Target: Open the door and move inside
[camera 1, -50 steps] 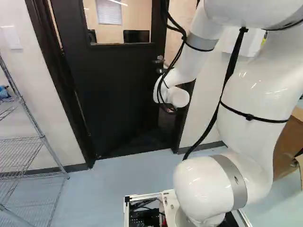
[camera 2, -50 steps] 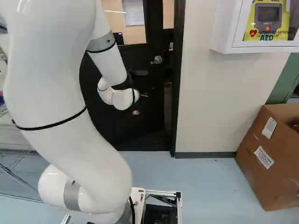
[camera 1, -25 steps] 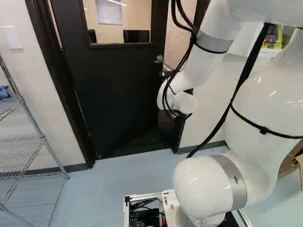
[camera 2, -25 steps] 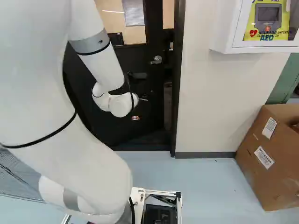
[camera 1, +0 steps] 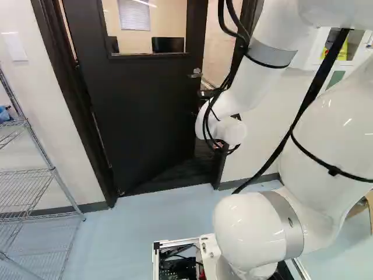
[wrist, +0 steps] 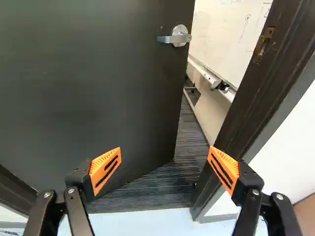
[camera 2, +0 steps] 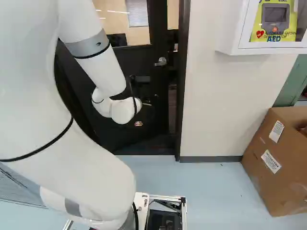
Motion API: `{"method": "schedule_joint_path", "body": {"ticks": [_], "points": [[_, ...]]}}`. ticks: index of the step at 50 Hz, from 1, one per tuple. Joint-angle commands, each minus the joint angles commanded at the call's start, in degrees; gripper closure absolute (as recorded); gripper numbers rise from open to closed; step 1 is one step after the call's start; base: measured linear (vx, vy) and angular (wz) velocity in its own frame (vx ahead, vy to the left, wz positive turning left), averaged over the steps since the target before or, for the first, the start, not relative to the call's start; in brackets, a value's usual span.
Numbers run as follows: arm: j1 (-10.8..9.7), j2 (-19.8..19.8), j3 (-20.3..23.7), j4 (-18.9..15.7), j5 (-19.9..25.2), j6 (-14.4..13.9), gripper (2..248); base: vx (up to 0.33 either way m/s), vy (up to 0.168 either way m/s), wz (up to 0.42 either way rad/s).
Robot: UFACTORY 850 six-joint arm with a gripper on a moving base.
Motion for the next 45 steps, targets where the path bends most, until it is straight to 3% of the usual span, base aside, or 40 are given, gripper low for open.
{"method": "schedule_joint_path", "body": {"ticks": [45], "points": [[0.0, 0.0, 0.0, 0.0, 0.0, 0.0, 3, 0.019, 0.006, -0.003]]}}
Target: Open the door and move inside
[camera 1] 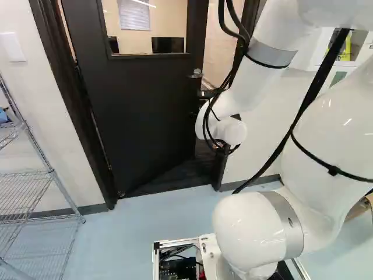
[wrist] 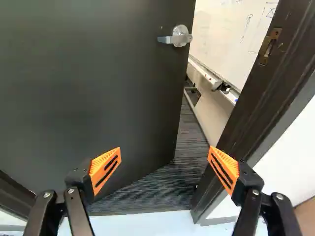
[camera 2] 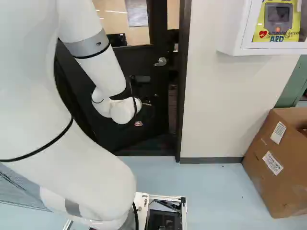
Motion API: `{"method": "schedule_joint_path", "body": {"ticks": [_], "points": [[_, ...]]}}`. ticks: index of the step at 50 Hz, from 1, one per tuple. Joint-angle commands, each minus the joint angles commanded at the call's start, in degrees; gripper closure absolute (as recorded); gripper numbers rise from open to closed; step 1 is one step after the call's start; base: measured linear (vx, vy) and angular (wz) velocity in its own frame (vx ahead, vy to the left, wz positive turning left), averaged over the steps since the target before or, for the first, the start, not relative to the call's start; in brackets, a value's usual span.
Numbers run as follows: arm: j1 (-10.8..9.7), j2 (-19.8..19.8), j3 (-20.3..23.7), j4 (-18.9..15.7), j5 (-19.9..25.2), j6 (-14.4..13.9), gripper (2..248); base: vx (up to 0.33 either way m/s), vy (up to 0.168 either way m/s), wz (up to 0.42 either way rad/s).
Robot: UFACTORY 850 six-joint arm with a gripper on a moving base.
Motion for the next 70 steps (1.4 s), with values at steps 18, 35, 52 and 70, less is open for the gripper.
{"method": "schedule_joint_path", "body": {"ticks": [18, 35, 52, 70], "points": [[0.0, 0.0, 0.0, 0.0, 0.0, 0.0, 3, 0.068, 0.036, -0.02], [0.0, 0.0, 0.0, 0.0, 0.0, 0.0, 3, 0.08, 0.04, -0.15], [0.0, 0.0, 0.0, 0.0, 0.0, 0.0, 3, 0.094, 0.068, -0.171], [0.0, 0.0, 0.0, 0.0, 0.0, 0.0, 3, 0.114, 0.102, -0.165]]}}
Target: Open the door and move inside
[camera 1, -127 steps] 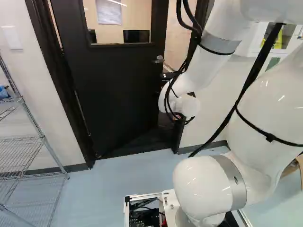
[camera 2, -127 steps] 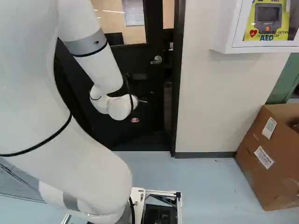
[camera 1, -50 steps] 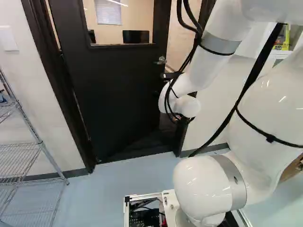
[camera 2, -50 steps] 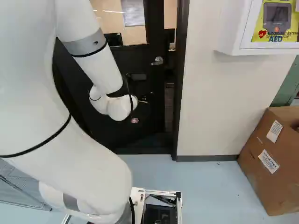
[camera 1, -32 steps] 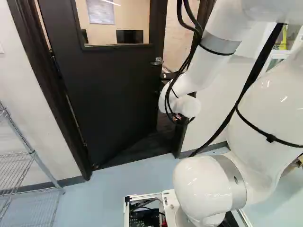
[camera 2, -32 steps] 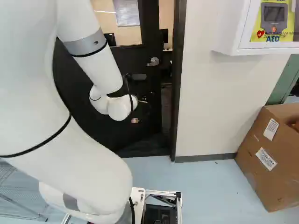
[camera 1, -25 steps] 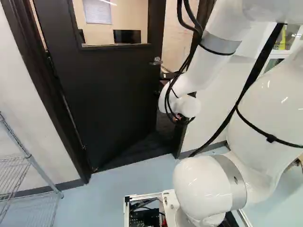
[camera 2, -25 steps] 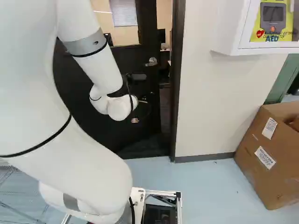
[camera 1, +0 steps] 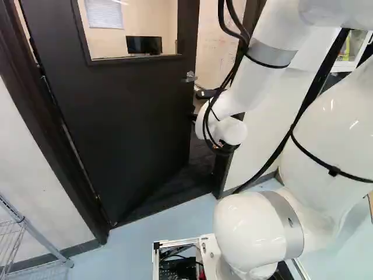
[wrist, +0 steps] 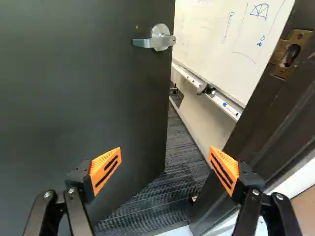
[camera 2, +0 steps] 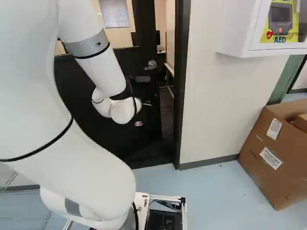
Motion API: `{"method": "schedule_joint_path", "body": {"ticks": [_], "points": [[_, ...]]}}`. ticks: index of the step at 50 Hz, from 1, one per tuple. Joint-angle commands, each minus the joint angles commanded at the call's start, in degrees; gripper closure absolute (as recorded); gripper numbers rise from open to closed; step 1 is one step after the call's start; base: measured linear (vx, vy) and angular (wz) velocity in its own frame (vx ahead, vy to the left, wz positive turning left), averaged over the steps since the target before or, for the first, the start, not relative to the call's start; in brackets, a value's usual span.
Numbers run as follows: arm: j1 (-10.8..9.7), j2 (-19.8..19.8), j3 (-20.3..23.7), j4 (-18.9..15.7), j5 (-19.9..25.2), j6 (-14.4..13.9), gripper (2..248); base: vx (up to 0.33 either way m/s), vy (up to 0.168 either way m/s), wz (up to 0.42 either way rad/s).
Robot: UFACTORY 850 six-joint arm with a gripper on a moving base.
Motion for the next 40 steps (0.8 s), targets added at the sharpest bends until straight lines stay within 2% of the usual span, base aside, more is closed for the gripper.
{"method": "schedule_joint_path", "body": {"ticks": [40], "points": [[0.0, 0.0, 0.0, 0.0, 0.0, 0.0, 3, 0.107, 0.151, -0.024]]}}
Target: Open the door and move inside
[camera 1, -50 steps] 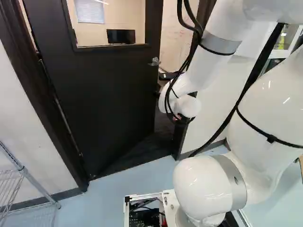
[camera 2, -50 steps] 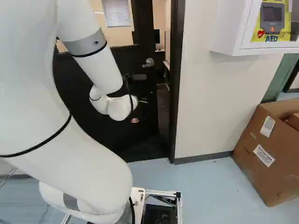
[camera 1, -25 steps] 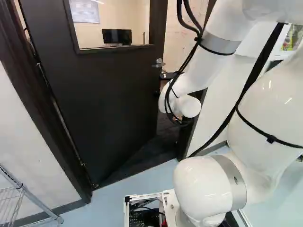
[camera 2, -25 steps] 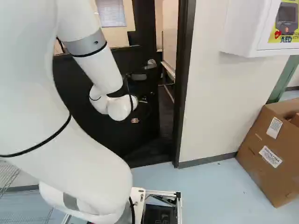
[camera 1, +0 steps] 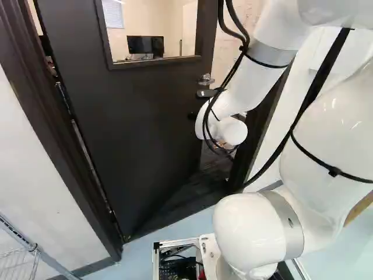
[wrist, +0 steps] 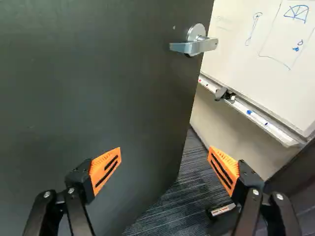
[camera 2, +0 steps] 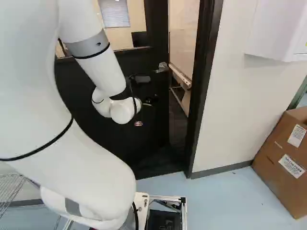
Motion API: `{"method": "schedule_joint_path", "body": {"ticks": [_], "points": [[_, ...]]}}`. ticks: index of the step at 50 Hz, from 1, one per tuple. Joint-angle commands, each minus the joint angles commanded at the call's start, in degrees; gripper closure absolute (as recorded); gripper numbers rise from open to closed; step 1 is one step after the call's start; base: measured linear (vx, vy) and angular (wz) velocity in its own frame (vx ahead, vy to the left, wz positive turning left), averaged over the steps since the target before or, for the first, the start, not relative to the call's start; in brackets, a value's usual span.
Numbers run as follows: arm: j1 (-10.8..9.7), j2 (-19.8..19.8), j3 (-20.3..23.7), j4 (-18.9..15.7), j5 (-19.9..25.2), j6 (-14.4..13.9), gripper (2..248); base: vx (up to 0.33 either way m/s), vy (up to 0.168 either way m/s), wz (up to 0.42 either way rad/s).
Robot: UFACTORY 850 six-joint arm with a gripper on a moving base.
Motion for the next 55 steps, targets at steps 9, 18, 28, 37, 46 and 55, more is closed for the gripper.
{"method": "schedule_joint_path", "body": {"ticks": [9, 18, 28, 37, 46, 55], "points": [[0.0, 0.0, 0.0, 0.0, 0.0, 0.0, 3, 0.106, 0.133, -0.022], [0.0, 0.0, 0.0, 0.0, 0.0, 0.0, 3, 0.098, 0.112, -0.017], [0.0, 0.0, 0.0, 0.0, 0.0, 0.0, 3, 0.069, 0.078, -0.01], [0.0, 0.0, 0.0, 0.0, 0.0, 0.0, 3, 0.0, 0.0, 0.0], [0.1, -0.3, -0.2, 0.0, 0.0, 0.0, 3, 0.0, 0.0, 0.0], [0.3, -0.8, -0.7, 0.2, 0.0, 0.0, 3, 0.0, 0.0, 0.0]]}}
